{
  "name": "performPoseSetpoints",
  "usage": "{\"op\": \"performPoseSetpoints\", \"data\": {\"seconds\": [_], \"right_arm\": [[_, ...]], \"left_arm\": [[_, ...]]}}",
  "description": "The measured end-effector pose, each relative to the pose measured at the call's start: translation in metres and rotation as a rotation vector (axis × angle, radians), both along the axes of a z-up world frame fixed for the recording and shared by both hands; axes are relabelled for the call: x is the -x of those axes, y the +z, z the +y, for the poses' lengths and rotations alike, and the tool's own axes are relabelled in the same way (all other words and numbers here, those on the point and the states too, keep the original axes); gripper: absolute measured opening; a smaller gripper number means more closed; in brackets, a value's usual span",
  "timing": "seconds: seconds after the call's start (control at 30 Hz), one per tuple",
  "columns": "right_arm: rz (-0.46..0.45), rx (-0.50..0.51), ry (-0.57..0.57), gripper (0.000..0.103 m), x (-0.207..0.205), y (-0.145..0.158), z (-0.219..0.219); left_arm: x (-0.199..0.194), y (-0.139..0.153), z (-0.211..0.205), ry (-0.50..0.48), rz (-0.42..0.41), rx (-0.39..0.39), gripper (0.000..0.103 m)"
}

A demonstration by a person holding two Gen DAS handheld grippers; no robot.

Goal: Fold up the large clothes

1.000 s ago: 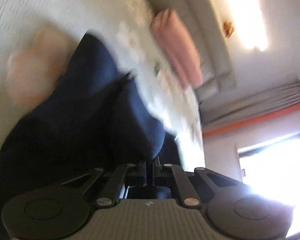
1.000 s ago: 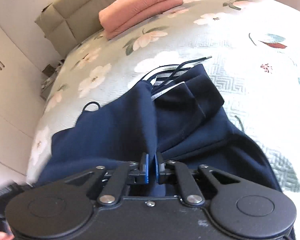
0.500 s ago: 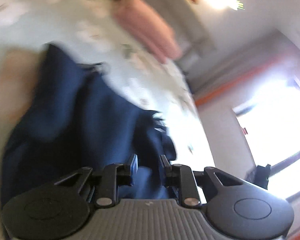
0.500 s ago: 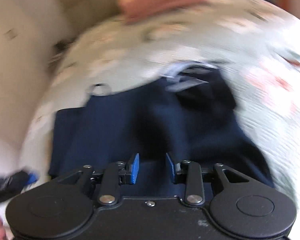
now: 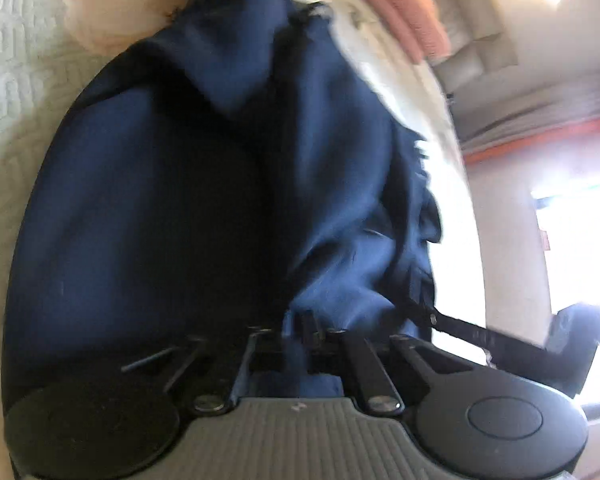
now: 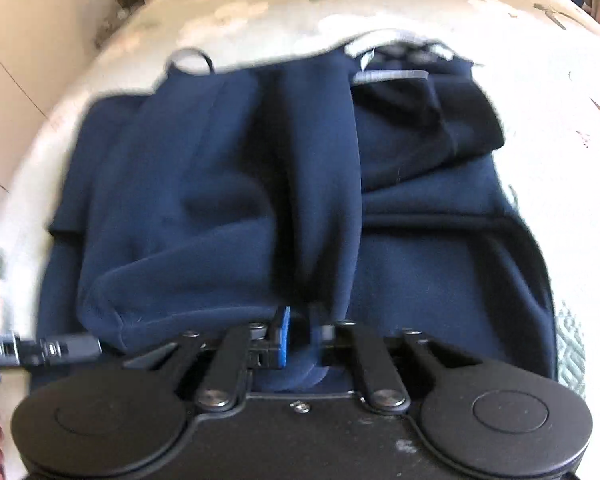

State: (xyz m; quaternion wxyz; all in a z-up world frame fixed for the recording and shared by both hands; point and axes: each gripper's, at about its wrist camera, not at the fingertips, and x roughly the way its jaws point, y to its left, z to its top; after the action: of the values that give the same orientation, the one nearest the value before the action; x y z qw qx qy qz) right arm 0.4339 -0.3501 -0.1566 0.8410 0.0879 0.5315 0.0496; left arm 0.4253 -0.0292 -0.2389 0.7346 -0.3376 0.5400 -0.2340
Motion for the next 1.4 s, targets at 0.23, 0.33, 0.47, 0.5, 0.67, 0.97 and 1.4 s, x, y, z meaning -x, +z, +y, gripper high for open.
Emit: {"op": "performPoseSetpoints", "data": {"seconds": [0.23, 0.33, 0.47, 0.5, 0.67, 0.97, 1.4], "right_arm": [[0.055, -0.036, 0.063, 0.033, 0.009, -0.030, 0.012], [0.051, -0.077, 0.019, 0.034, 0.012, -0.029, 0.006], [0.000, -0.132, -0.023, 0.054, 0.048, 0.000, -0.017], [0.010, -0.136, -0.031, 0.054, 0.061, 0.004, -0.023], [0.089, -0.108, -0.140, 0.054, 0.145, 0.023, -0.065], [0.241, 0.072, -0.342, 0.084, 0.240, 0.021, -0.122], [0.322, -0.076, -0.312, 0.084, 0.271, -0.022, -0.142]], "left_arm": [[0.037, 0.014, -0.012, -0.011, 0.033, -0.046, 0.011], [0.045, 0.011, -0.011, -0.037, 0.058, -0.063, 0.011], [0.060, 0.018, -0.003, -0.075, 0.068, -0.115, 0.012], [0.064, 0.021, 0.002, -0.077, 0.073, -0.128, 0.013], [0.101, 0.040, 0.046, -0.066, 0.162, -0.166, 0.025], [0.147, 0.033, 0.080, -0.035, 0.280, -0.296, 0.047], [0.185, 0.018, 0.066, 0.179, 0.296, -0.350, 0.051]]}}
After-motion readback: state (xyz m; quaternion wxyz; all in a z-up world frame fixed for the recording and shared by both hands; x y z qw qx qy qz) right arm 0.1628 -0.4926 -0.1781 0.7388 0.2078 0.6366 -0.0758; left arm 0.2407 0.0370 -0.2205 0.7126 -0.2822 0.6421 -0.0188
